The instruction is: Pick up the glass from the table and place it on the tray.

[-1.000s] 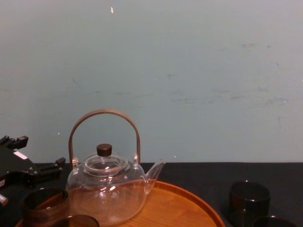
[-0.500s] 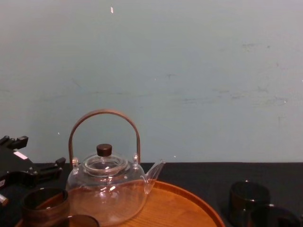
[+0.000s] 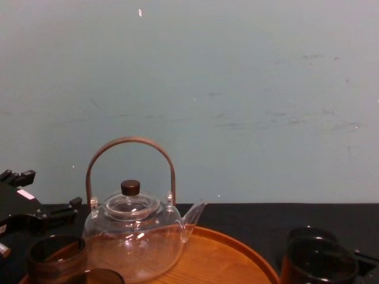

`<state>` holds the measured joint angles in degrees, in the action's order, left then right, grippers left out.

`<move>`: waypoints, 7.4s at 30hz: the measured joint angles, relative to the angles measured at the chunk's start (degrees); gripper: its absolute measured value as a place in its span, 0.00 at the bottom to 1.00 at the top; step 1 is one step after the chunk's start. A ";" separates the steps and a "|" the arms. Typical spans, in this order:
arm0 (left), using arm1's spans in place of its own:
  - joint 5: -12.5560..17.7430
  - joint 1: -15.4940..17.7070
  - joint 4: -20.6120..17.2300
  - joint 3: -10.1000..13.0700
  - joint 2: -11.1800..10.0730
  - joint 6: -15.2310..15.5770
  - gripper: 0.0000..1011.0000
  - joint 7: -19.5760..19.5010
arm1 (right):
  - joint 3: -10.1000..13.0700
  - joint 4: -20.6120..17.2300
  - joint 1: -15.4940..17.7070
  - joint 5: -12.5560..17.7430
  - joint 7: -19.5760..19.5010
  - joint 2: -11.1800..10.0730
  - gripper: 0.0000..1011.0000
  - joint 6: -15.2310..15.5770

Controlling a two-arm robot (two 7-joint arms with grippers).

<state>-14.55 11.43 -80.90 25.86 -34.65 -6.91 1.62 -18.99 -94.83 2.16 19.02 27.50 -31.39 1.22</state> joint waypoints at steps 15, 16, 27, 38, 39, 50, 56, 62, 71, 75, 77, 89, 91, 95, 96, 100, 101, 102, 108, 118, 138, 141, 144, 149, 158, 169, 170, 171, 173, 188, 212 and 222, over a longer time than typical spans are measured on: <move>0.00 0.00 0.00 0.00 0.00 0.00 0.99 0.00 | -5.86 -1.42 -2.64 -3.42 0.25 1.95 0.89 0.90; 0.00 0.00 0.00 0.00 0.00 0.00 0.99 0.00 | -6.24 -1.22 -2.92 -3.67 0.24 2.22 0.89 0.96; 0.00 0.00 0.00 0.00 0.00 0.00 0.99 0.00 | -9.37 1.08 -6.46 -5.56 0.01 5.36 0.89 2.71; 0.00 0.00 0.00 0.00 0.00 0.00 0.99 0.00 | -11.58 3.19 -8.84 -6.58 0.04 7.57 0.89 3.65; 0.00 0.00 0.00 0.00 0.00 0.00 0.99 0.00 | -11.66 3.34 -8.94 -6.62 0.06 7.67 0.89 3.65; 0.00 0.00 0.00 0.00 0.00 0.00 0.99 0.00 | -12.41 5.91 -10.27 -7.18 0.02 8.86 0.89 3.70; 0.00 0.00 0.00 0.00 0.00 0.00 0.99 0.00 | -12.45 7.16 -10.81 -7.28 -0.04 9.30 0.89 3.73; 0.00 0.00 0.00 0.00 0.00 0.00 0.99 0.00 | -12.63 8.26 -11.15 -7.36 0.07 9.70 0.89 3.65; 0.00 0.00 0.00 0.00 0.00 0.00 0.99 0.00 | -12.85 8.63 -11.25 -7.47 0.12 9.91 0.89 3.69; 0.00 0.00 0.00 0.00 0.00 0.00 0.99 0.00 | -12.85 8.63 -11.25 -7.47 0.13 9.90 0.89 3.69; 0.00 0.00 0.00 0.00 0.00 0.00 0.99 0.00 | -12.84 8.63 -11.25 -7.47 0.13 9.89 0.89 3.68; 0.00 0.00 0.00 0.00 0.00 0.00 0.99 0.00 | -12.77 8.61 -11.24 -7.47 0.13 9.84 0.89 3.64; 0.00 0.00 0.00 0.00 0.00 0.00 0.99 0.00 | -12.77 8.61 -11.24 -7.47 0.13 9.84 0.91 3.63; 0.00 0.00 0.00 0.00 0.00 0.00 0.99 0.00 | -12.75 8.57 -11.24 -7.46 0.13 9.84 0.99 3.60; 0.00 0.00 0.00 0.00 0.00 0.00 0.99 0.00 | -12.75 8.57 -11.24 -7.46 0.13 9.84 0.99 3.59; 0.00 0.00 0.00 0.00 0.00 0.00 0.99 0.00 | -12.75 8.55 -11.24 -7.46 0.12 9.84 0.99 3.59; 0.00 0.00 0.00 0.00 0.00 0.00 0.99 0.00 | -12.75 8.55 -11.24 -7.46 0.12 9.84 0.99 3.59; 0.00 0.00 0.00 0.00 0.00 0.00 0.99 0.00 | -12.75 8.55 -11.24 -7.46 0.12 9.84 0.99 3.59; 0.00 0.00 0.00 0.00 0.00 0.00 0.99 0.00 | -12.75 8.55 -11.24 -7.45 0.13 9.84 0.99 3.59; 0.00 0.00 0.00 0.00 0.00 0.00 0.99 0.00 | -12.40 8.40 -11.06 -7.23 -0.02 9.83 0.99 3.50; 0.00 0.00 0.00 0.00 0.00 0.00 0.99 0.00 | -8.27 -1.56 -6.65 -4.48 0.44 5.34 0.99 -1.73; 0.00 0.00 0.00 0.00 0.00 0.00 0.99 0.00 | -7.04 -2.86 -5.46 -3.04 0.72 4.37 0.99 -2.61; 0.00 0.00 0.00 0.00 0.00 0.00 0.99 0.00 | -5.50 -3.88 -4.05 -1.26 1.03 3.27 0.99 -3.64; 0.00 -0.01 0.00 0.00 0.00 0.00 0.99 0.00 | -2.60 -4.47 -1.70 1.48 0.84 1.69 0.99 -4.81; 0.00 0.00 0.00 0.00 0.00 0.00 0.99 0.00 | 2.44 -3.37 2.65 4.51 -0.23 -1.11 0.99 -6.36; 0.00 0.00 0.00 0.00 0.00 0.00 0.99 0.00 | 6.32 -0.28 5.37 5.20 -2.02 -1.83 0.99 -7.19; 0.00 0.00 0.00 0.00 0.00 0.00 0.99 0.00 | 6.86 0.38 5.11 5.14 -2.61 -1.58 0.99 -7.00; 0.00 0.00 0.00 0.00 0.00 0.00 0.99 0.00 | 7.11 0.76 4.87 5.10 -2.87 -1.44 0.99 -6.77; 0.00 0.00 0.00 0.00 0.00 0.00 0.99 0.00 | 7.66 1.99 3.88 5.03 -3.41 -0.96 0.99 -5.88; 0.00 0.00 0.00 0.00 0.00 0.00 0.99 0.00 | 6.00 9.42 -4.48 4.56 -3.29 1.81 0.99 1.10; 0.00 0.00 0.00 0.00 0.00 0.00 0.99 0.00 | -0.48 17.79 -14.58 0.20 -3.08 4.60 0.99 6.77; 0.00 0.00 0.00 0.00 0.00 0.00 0.99 0.00 | -1.39 20.15 -16.69 -1.41 -3.36 5.96 0.99 7.14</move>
<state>-14.55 11.43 -80.90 25.86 -34.65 -6.91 1.62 -20.38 -74.68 -14.54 17.61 24.14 -25.43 8.36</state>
